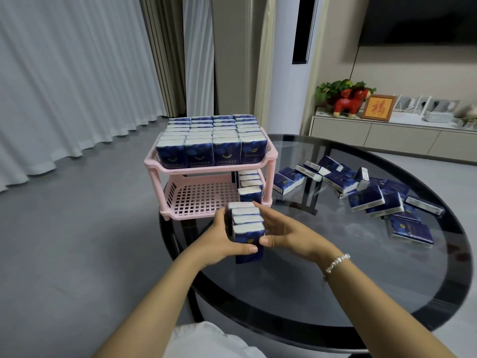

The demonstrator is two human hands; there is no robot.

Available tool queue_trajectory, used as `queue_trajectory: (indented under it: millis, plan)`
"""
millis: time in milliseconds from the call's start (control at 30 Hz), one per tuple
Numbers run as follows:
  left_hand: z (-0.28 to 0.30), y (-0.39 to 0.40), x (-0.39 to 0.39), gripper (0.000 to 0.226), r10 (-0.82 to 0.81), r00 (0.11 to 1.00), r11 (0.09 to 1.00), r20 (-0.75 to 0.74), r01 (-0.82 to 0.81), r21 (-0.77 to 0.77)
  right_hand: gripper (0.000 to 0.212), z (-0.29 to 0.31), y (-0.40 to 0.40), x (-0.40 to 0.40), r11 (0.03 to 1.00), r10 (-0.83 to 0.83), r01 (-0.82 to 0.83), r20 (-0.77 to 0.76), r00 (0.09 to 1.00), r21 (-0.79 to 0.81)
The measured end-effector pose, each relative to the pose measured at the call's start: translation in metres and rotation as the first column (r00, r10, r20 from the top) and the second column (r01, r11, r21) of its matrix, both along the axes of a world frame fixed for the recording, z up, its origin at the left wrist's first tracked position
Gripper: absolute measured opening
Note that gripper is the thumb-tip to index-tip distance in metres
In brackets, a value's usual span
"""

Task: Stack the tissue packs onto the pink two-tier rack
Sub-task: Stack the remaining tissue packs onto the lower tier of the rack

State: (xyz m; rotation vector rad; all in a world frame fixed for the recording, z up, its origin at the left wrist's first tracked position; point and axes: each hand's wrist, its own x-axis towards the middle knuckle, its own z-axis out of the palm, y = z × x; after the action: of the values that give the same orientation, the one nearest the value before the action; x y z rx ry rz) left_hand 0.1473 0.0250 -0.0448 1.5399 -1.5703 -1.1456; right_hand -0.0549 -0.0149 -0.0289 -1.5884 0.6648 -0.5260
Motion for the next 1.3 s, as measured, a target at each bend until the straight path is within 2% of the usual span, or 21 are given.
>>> queue_trajectory:
  millis: [100,200,267,367,467,533,567,700,767,867,933,1000,1133,1300]
  plan:
    - [0.008,-0.007,0.013,0.101,0.015,0.999,0.999,-0.035,-0.017,-0.044,0.069,0.008,-0.003,0.016,0.999,-0.005,0.007,0.047,0.999,-0.043]
    - [0.01,-0.022,0.032,0.1,0.089,0.995,0.993,-0.04,-0.091,-0.07,0.051,0.004,-0.007,0.033,0.971,-0.205,0.213,0.079,0.976,-0.112]
    - [0.012,-0.032,0.043,0.11,0.14,0.99,0.988,-0.011,-0.14,-0.067,0.046,-0.003,-0.013,0.041,0.886,-0.399,0.389,0.013,0.917,-0.253]
    - [0.012,-0.051,0.056,0.113,0.223,0.975,0.972,0.013,-0.221,-0.077,0.037,-0.024,-0.024,0.049,0.706,-0.618,0.519,-0.06,0.784,-0.481]
    - [0.011,-0.073,0.062,0.09,0.268,0.962,0.961,0.048,-0.263,-0.085,0.027,-0.044,-0.031,0.055,0.59,-0.709,0.497,-0.113,0.696,-0.636]
    - [0.008,-0.087,0.064,0.074,0.252,0.965,0.964,0.079,-0.243,-0.11,0.021,-0.055,-0.036,0.057,0.54,-0.727,0.493,-0.083,0.682,-0.682]
    - [0.005,-0.094,0.064,0.074,0.256,0.962,0.963,0.09,-0.246,-0.115,0.019,-0.057,-0.037,0.058,0.522,-0.733,0.503,-0.061,0.677,-0.689]
    - [-0.002,-0.12,0.069,0.108,0.26,0.953,0.965,0.152,-0.252,-0.07,0.016,-0.062,-0.043,0.058,0.459,-0.757,0.537,0.004,0.653,-0.708]
    - [-0.006,-0.13,0.07,0.11,0.256,0.959,0.967,0.121,-0.251,-0.051,0.016,-0.063,-0.043,0.058,0.446,-0.774,0.56,0.013,0.633,-0.699]
    - [-0.01,-0.142,0.067,0.094,0.246,0.966,0.969,0.085,-0.241,-0.058,0.016,-0.063,-0.043,0.058,0.458,-0.787,0.572,-0.01,0.617,-0.68]
    - [-0.013,-0.149,0.065,0.087,0.239,0.964,0.969,0.116,-0.229,-0.089,0.017,-0.063,-0.044,0.059,0.478,-0.782,0.571,-0.027,0.623,-0.668]
    - [-0.017,-0.153,0.062,0.081,0.275,0.949,0.957,0.157,-0.255,-0.136,0.017,-0.064,-0.044,0.059,0.496,-0.778,0.572,-0.041,0.627,-0.654]
    - [-0.022,-0.153,0.05,0.061,0.37,0.922,0.917,0.117,-0.342,-0.204,0.018,-0.064,-0.042,0.059,0.5,-0.777,0.573,-0.045,0.627,-0.649]
    - [-0.018,-0.148,0.041,0.053,0.361,0.903,0.921,0.235,-0.305,-0.242,0.018,-0.062,-0.042,0.058,0.514,-0.775,0.563,-0.069,0.628,-0.647]
